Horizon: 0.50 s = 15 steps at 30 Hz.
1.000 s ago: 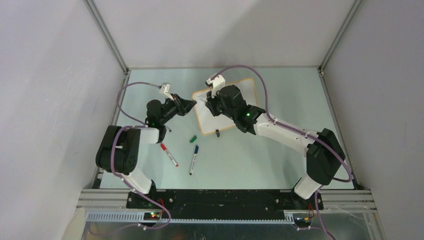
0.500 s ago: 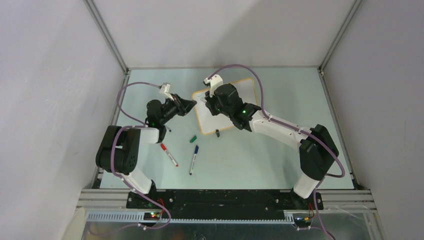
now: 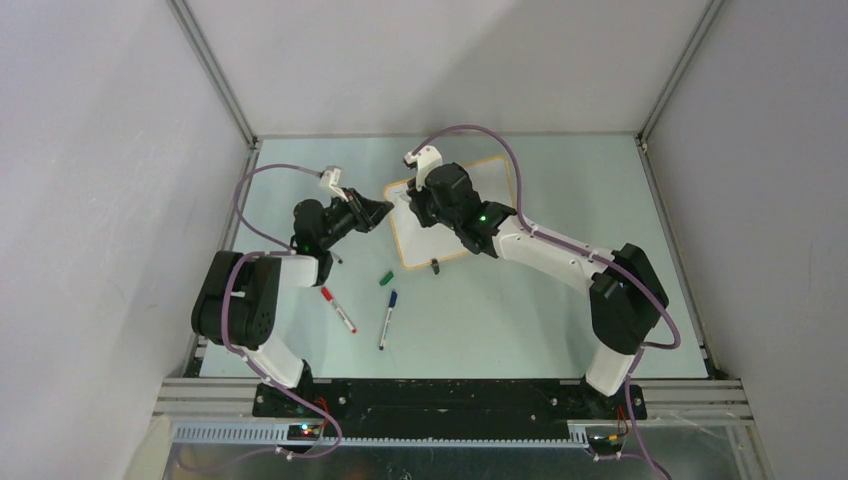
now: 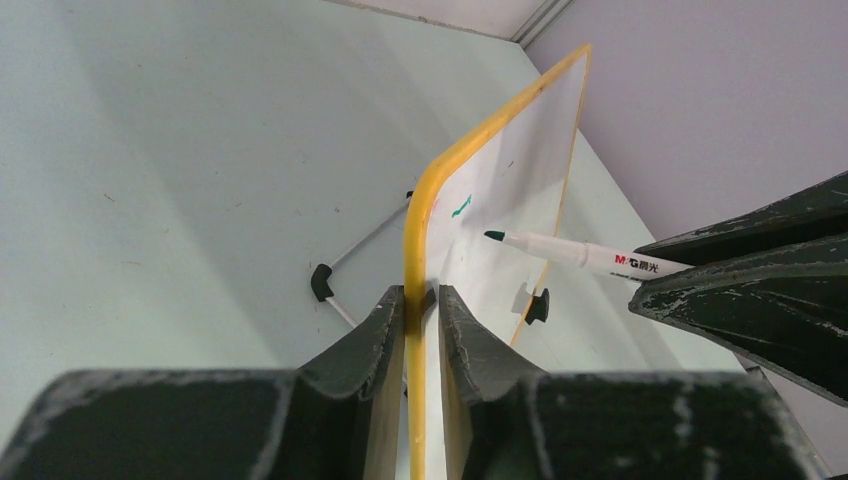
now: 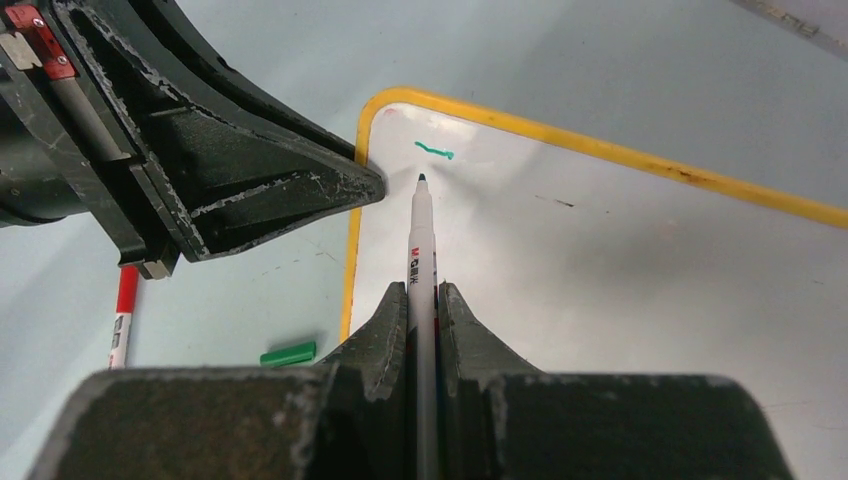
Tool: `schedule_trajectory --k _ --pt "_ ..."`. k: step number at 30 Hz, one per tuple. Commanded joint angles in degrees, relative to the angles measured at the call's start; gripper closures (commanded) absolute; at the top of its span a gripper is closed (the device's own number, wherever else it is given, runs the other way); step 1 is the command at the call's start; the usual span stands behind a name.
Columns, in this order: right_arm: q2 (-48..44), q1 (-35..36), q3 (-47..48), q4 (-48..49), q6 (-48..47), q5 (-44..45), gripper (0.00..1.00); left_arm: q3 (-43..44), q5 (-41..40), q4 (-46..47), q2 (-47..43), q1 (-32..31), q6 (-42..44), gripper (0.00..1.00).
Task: Write a sentence on the whiteboard
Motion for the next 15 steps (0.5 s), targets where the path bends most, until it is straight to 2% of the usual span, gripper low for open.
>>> schedule_trajectory --k 1,15 --pt "0.4 -0.2 3.4 0.7 -0.1 0.6 1.0 1.8 1.0 1.5 -2.1 -0.4 1.3 0.78" --pt "1.3 -0.6 4.3 -0.2 0.0 1.0 1.0 1.7 1.1 1.8 -2.0 -0.4 1.3 0.79"
